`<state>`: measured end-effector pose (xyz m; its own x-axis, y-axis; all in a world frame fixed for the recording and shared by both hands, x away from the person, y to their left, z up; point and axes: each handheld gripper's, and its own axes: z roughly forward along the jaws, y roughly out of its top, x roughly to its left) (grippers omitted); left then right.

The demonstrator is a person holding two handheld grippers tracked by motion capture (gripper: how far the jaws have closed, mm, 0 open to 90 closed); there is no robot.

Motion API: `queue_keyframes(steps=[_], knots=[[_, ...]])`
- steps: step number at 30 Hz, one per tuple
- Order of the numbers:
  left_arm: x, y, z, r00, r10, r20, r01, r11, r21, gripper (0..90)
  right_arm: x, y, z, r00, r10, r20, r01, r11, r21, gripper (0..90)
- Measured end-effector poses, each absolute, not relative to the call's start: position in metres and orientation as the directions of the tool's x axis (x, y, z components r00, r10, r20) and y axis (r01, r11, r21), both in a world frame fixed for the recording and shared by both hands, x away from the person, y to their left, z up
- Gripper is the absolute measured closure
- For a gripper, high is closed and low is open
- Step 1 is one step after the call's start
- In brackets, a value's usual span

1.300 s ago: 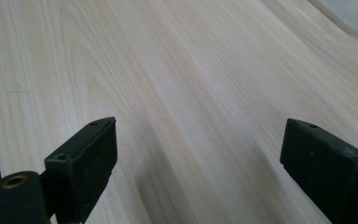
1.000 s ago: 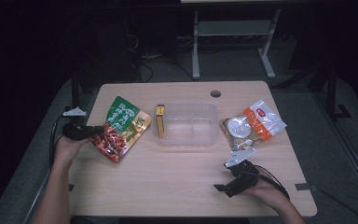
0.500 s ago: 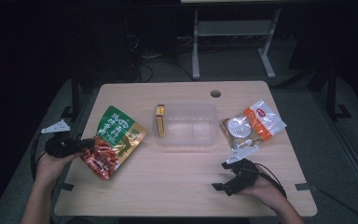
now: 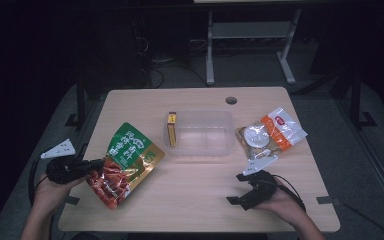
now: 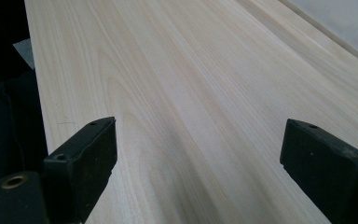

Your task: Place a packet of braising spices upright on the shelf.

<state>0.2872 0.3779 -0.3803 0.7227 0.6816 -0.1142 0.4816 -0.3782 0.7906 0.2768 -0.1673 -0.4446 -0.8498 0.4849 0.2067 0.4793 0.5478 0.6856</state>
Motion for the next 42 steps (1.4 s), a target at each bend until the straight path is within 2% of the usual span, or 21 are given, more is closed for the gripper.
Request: queue_keyframes(steps=[9, 13, 20, 23, 26, 42], knots=[[0.287, 0.352, -0.379, 0.795, 0.59, -0.141, 0.433, -0.388, 0.814, 89.9, 0.281, -0.174, -0.442, -0.831, 0.508, 0.226, 0.505, 0.518, 0.691, 13.5], [0.289, 0.329, -0.378, 0.838, 0.525, -0.147, 0.405, -0.418, 0.813, 89.9, 0.284, -0.178, -0.441, -0.825, 0.516, 0.231, 0.511, 0.506, 0.695, 13.9], [0.294, 0.298, -0.38, 0.872, 0.467, -0.145, 0.376, -0.451, 0.809, 89.9, 0.289, -0.182, -0.439, -0.812, 0.527, 0.253, 0.532, 0.487, 0.693, 16.6], [0.299, 0.279, -0.381, 0.895, 0.425, -0.136, 0.35, -0.479, 0.805, 89.9, 0.294, -0.186, -0.434, -0.814, 0.507, 0.284, 0.535, 0.463, 0.706, 22.7], [0.301, 0.271, -0.382, 0.902, 0.409, -0.139, 0.344, -0.487, 0.803, 89.9, 0.297, -0.188, -0.432, -0.818, 0.489, 0.303, 0.533, 0.447, 0.718, 24.7], [0.32, 0.213, -0.385, 0.957, 0.27, -0.104, 0.245, -0.568, 0.786, 89.8, 0.318, -0.185, -0.424, -0.847, 0.419, 0.327, 0.491, 0.382, 0.783, 28.4]])
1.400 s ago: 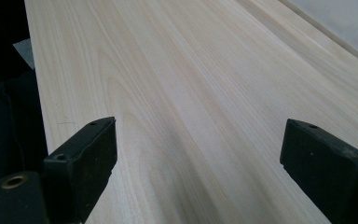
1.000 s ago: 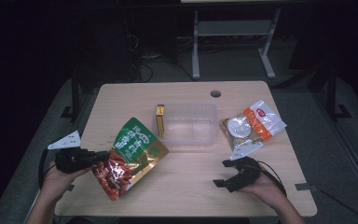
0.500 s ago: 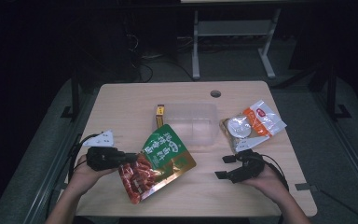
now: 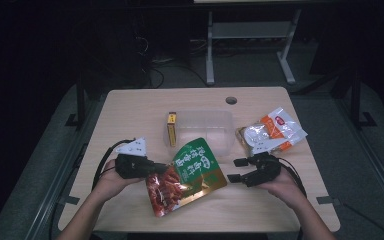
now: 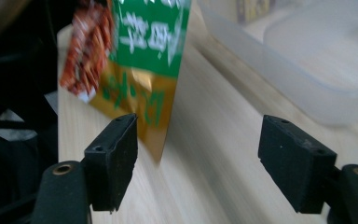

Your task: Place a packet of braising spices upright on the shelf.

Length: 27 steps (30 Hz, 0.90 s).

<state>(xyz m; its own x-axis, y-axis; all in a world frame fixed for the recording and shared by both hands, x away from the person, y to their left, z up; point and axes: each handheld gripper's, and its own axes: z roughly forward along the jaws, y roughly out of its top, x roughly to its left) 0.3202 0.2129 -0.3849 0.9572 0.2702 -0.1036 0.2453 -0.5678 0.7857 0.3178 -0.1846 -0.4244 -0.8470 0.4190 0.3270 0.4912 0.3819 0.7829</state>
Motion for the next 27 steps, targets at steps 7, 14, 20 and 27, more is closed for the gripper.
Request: queue_keyframes(steps=[7, 14, 20, 27], knots=[[0.334, 0.193, -0.385, 0.969, 0.222, -0.104, 0.218, -0.582, 0.783, 89.8, 0.332, -0.174, -0.417, -0.863, 0.365, 0.351, 0.479, 0.365, 0.798, 34.2], [0.336, 0.181, -0.389, 0.981, 0.166, -0.1, 0.181, -0.597, 0.781, 89.8, 0.347, -0.153, -0.424, -0.881, 0.311, 0.356, 0.463, 0.409, 0.786, 39.7], [0.331, 0.181, -0.391, 0.983, 0.157, -0.1, 0.175, -0.593, 0.786, 89.8, 0.345, -0.146, -0.428, -0.886, 0.294, 0.358, 0.457, 0.434, 0.776, 47.0], [0.33, 0.184, -0.388, 0.983, 0.15, -0.105, 0.173, -0.576, 0.799, 89.8, 0.345, -0.144, -0.435, -0.888, 0.289, 0.357, 0.455, 0.447, 0.77, 61.1]])
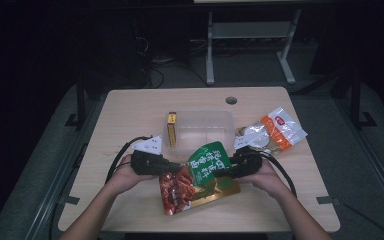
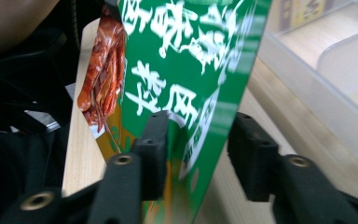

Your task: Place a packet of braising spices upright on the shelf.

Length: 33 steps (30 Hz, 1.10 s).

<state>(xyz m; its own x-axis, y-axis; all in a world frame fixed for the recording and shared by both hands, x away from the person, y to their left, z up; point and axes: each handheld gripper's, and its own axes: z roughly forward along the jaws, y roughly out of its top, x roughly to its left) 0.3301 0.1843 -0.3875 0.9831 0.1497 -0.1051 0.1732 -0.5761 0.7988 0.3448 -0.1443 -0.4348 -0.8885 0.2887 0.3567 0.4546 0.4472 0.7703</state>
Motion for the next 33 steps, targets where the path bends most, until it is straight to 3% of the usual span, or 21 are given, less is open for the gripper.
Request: queue_keyframes(steps=[16, 30, 33], knots=[[0.329, 0.185, -0.387, 0.985, 0.138, -0.106, 0.166, -0.564, 0.809, 89.6, 0.345, -0.151, -0.432, -0.88, 0.223, 0.419, 0.474, 0.418, 0.775, 89.5], [0.33, 0.184, -0.396, 0.984, 0.157, -0.085, 0.162, -0.589, 0.792, 83.6, 0.344, -0.154, -0.426, -0.885, 0.23, 0.405, 0.466, 0.431, 0.773, 90.0], [0.332, 0.189, -0.394, 0.979, 0.192, -0.07, 0.168, -0.561, 0.81, 73.3, 0.342, -0.156, -0.421, -0.893, 0.224, 0.391, 0.451, 0.433, 0.78, 90.0]])
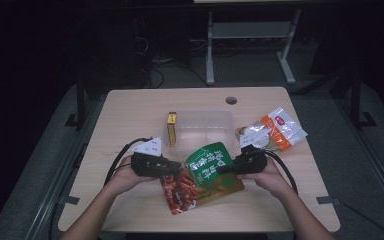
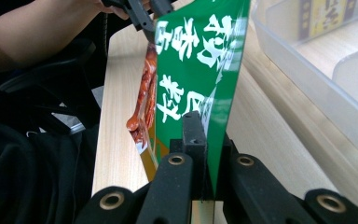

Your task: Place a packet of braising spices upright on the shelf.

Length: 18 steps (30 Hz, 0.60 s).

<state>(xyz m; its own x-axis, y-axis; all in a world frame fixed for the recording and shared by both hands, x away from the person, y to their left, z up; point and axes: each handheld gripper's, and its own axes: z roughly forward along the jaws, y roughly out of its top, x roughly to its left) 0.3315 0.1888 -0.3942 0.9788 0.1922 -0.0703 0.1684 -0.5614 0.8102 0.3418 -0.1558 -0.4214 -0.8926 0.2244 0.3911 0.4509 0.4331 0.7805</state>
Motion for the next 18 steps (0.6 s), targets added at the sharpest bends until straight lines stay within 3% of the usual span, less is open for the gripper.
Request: queue_keyframes(steps=[2, 3, 5, 10, 18], knots=[[0.332, 0.191, -0.393, 0.977, 0.204, -0.071, 0.173, -0.547, 0.819, 65.0, 0.341, -0.157, -0.419, -0.899, 0.218, 0.381, 0.439, 0.436, 0.786, 90.0], [0.332, 0.194, -0.393, 0.975, 0.211, -0.074, 0.179, -0.538, 0.824, 65.0, 0.341, -0.157, -0.419, -0.899, 0.218, 0.381, 0.439, 0.436, 0.786, 90.0], [0.33, 0.202, -0.392, 0.968, 0.241, -0.065, 0.187, -0.525, 0.831, 52.1, 0.34, -0.159, -0.413, -0.901, 0.215, 0.376, 0.433, 0.424, 0.795, 90.0], [0.323, 0.212, -0.394, 0.962, 0.265, -0.069, 0.203, -0.518, 0.831, 33.6, 0.338, -0.162, -0.401, -0.911, 0.224, 0.348, 0.412, 0.42, 0.808, 90.0], [0.306, 0.233, -0.405, 0.929, 0.359, -0.092, 0.282, -0.523, 0.804, 23.7, 0.331, -0.171, -0.377, -0.922, 0.244, 0.3, 0.376, 0.392, 0.84, 90.0]])
